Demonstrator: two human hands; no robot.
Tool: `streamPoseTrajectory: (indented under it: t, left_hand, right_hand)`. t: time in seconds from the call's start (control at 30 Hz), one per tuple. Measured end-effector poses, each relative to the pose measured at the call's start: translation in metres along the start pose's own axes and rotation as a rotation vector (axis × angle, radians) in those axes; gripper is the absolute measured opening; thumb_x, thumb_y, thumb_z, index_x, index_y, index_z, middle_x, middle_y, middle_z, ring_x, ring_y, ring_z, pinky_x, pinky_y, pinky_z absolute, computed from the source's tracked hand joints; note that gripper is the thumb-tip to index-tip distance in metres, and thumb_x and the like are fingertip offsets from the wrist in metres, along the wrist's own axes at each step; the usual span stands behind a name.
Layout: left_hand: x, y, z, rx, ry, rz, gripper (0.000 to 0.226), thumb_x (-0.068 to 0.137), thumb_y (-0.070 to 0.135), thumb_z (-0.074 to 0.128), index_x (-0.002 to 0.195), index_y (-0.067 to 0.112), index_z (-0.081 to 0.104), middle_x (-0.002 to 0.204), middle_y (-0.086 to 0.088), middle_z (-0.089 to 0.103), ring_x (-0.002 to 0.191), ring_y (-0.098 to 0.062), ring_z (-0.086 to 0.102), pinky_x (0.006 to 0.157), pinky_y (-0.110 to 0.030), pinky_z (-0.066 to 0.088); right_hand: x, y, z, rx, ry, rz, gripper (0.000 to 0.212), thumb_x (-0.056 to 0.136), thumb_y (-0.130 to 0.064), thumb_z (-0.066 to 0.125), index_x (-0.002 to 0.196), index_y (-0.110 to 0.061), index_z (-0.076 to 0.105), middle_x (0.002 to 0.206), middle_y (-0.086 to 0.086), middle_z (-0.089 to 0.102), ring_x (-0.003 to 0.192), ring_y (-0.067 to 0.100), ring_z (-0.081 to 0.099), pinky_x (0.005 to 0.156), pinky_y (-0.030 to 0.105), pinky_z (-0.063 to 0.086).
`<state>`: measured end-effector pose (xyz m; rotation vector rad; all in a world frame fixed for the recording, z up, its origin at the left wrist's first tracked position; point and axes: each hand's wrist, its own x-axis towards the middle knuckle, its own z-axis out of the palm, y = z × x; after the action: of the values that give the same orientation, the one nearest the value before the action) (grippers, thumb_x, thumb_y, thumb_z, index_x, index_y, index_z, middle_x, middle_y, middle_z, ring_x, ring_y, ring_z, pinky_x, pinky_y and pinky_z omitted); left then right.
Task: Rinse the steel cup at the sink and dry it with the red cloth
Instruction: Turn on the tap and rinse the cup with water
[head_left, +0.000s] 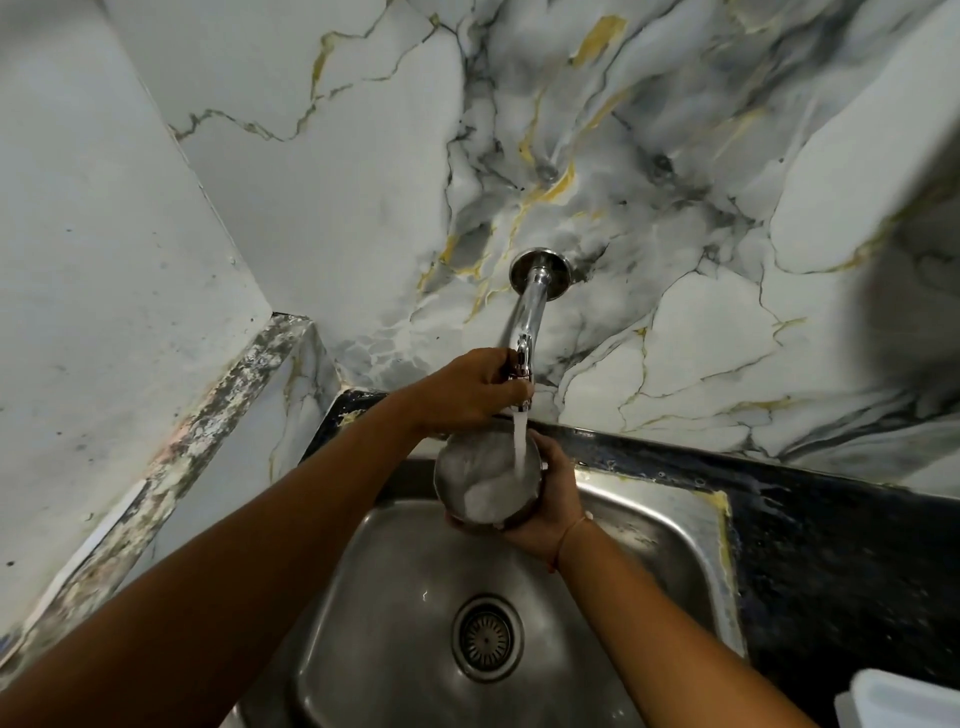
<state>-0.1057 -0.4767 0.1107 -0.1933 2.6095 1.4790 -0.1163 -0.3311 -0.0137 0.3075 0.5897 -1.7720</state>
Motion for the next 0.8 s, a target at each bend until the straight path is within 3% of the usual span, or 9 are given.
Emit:
streamPoseTrajectory:
  t: [0.17, 0.3, 0.4, 0.5, 0.57, 0.67, 0.73, 0.8]
  left_hand:
    - [0.002, -0.003, 0.000, -0.032, -0.003, 0.007, 0.030, 0.094, 0.022, 0.061, 0.117, 0.003, 0.061, 0.117, -0.023, 0.067, 0.110, -0.033, 0.065, 0.101, -0.052, 0.051]
    - [0.003, -0.004, 0.000, -0.053, -0.010, 0.015, 0.029, 0.095, 0.017, 0.060, 0.119, 0.001, 0.060, 0.121, -0.023, 0.066, 0.112, -0.032, 0.065, 0.102, -0.047, 0.052]
    - [0.003, -0.004, 0.001, -0.066, -0.007, 0.021, 0.028, 0.096, 0.015, 0.060, 0.119, 0.000, 0.060, 0.122, -0.023, 0.067, 0.114, -0.030, 0.065, 0.100, -0.038, 0.054]
    - [0.001, -0.003, 0.001, -0.079, 0.006, 0.015, 0.030, 0.095, 0.016, 0.062, 0.121, 0.002, 0.059, 0.123, -0.018, 0.068, 0.114, -0.025, 0.066, 0.097, -0.033, 0.054]
    - [-0.001, -0.002, 0.003, -0.130, 0.037, 0.020, 0.032, 0.094, 0.013, 0.064, 0.123, 0.001, 0.058, 0.120, -0.014, 0.070, 0.107, -0.019, 0.069, 0.094, -0.031, 0.057]
    - [-0.005, 0.003, 0.009, -0.194, 0.130, 0.044, 0.034, 0.089, 0.005, 0.068, 0.120, 0.004, 0.052, 0.111, -0.013, 0.070, 0.093, -0.014, 0.069, 0.081, -0.023, 0.060]
    - [-0.004, 0.002, 0.011, -0.214, 0.187, 0.051, 0.043, 0.084, 0.006, 0.075, 0.117, 0.007, 0.046, 0.099, -0.010, 0.070, 0.082, -0.015, 0.071, 0.078, -0.029, 0.062]
    - [-0.005, 0.000, 0.015, -0.179, 0.266, 0.047, 0.058, 0.075, 0.017, 0.084, 0.115, 0.009, 0.042, 0.086, -0.003, 0.071, 0.062, -0.005, 0.069, 0.067, -0.024, 0.058]
  right_hand:
    - [-0.020, -0.004, -0.032, -0.065, 0.176, 0.035, 0.057, 0.076, -0.059, 0.059, 0.107, -0.015, 0.078, 0.113, 0.018, 0.075, 0.114, 0.040, 0.059, 0.096, 0.055, 0.047]
    - [-0.023, -0.029, -0.050, -0.068, 0.237, -0.058, 0.066, 0.071, -0.056, 0.066, 0.126, -0.018, 0.069, 0.132, 0.020, 0.065, 0.125, 0.041, 0.055, 0.108, 0.063, 0.037]
    - [-0.018, -0.042, -0.038, -0.050, 0.215, -0.083, 0.069, 0.070, -0.053, 0.070, 0.130, -0.018, 0.065, 0.139, 0.019, 0.061, 0.132, 0.044, 0.050, 0.110, 0.067, 0.032]
    - [-0.013, -0.044, -0.019, -0.077, 0.145, -0.102, 0.064, 0.075, -0.054, 0.067, 0.126, -0.016, 0.068, 0.143, 0.018, 0.057, 0.134, 0.042, 0.048, 0.114, 0.063, 0.030]
    - [-0.013, -0.041, -0.008, -0.103, 0.129, -0.114, 0.055, 0.079, -0.052, 0.063, 0.118, -0.014, 0.073, 0.135, 0.016, 0.064, 0.129, 0.038, 0.054, 0.114, 0.056, 0.034]
    - [-0.020, -0.034, -0.001, -0.163, 0.139, -0.081, 0.050, 0.081, -0.054, 0.057, 0.107, -0.016, 0.077, 0.111, 0.015, 0.074, 0.109, 0.034, 0.063, 0.102, 0.049, 0.046]
    - [-0.025, -0.028, -0.006, -0.207, 0.163, -0.055, 0.050, 0.080, -0.052, 0.059, 0.109, -0.016, 0.076, 0.110, 0.014, 0.074, 0.107, 0.033, 0.063, 0.103, 0.049, 0.046]
    - [-0.030, -0.023, -0.013, -0.256, 0.183, -0.043, 0.054, 0.078, -0.050, 0.063, 0.118, -0.015, 0.072, 0.117, 0.014, 0.070, 0.111, 0.034, 0.062, 0.105, 0.049, 0.045]
